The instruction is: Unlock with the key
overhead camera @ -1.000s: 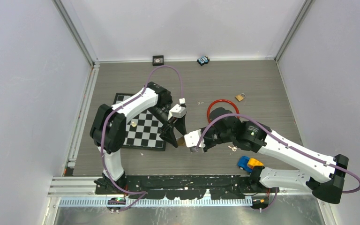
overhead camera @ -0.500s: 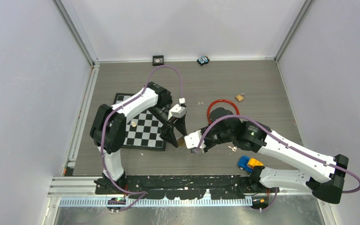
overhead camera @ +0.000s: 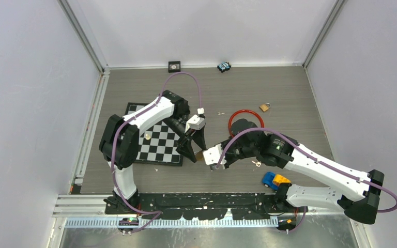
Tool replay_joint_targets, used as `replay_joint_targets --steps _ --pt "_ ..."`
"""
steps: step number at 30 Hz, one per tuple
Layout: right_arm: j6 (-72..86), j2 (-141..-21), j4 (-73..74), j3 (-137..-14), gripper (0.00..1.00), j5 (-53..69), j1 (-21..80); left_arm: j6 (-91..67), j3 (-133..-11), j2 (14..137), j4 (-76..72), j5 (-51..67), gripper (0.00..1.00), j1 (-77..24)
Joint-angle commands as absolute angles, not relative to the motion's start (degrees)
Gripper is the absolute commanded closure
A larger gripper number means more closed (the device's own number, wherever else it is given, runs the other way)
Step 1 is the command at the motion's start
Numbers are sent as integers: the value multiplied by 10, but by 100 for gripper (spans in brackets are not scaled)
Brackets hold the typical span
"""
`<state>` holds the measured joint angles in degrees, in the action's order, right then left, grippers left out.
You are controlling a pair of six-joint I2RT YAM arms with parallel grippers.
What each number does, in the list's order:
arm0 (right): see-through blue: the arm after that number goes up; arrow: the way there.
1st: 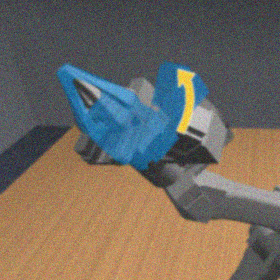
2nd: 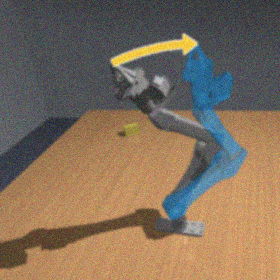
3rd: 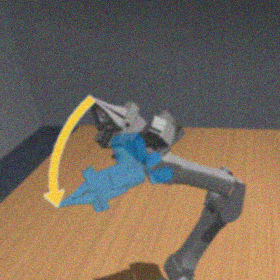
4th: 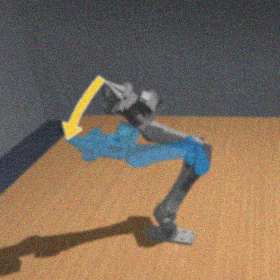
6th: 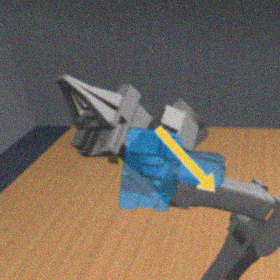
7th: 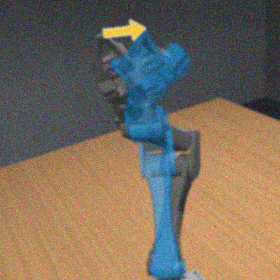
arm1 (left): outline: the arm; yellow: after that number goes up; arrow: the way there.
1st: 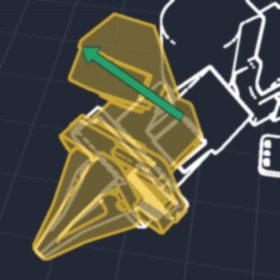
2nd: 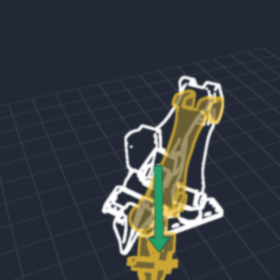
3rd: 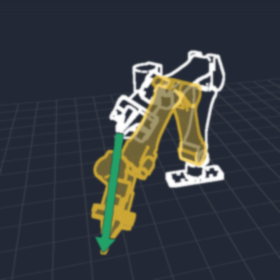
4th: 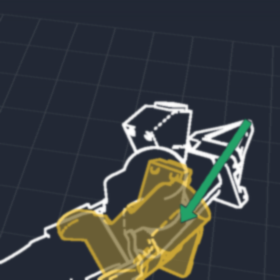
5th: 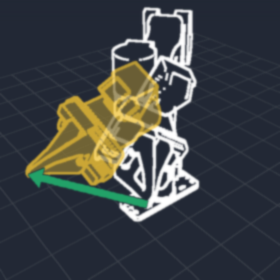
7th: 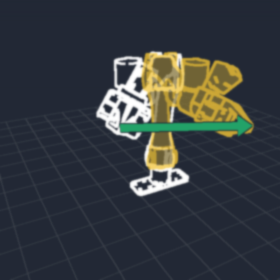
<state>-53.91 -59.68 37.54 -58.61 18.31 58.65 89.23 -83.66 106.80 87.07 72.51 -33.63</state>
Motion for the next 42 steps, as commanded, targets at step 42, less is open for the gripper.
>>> replay_joint_targets --steps 42 --pt "-556 -564 315 -553 99 203 591 914 -860 1069 962 799 100 -339"
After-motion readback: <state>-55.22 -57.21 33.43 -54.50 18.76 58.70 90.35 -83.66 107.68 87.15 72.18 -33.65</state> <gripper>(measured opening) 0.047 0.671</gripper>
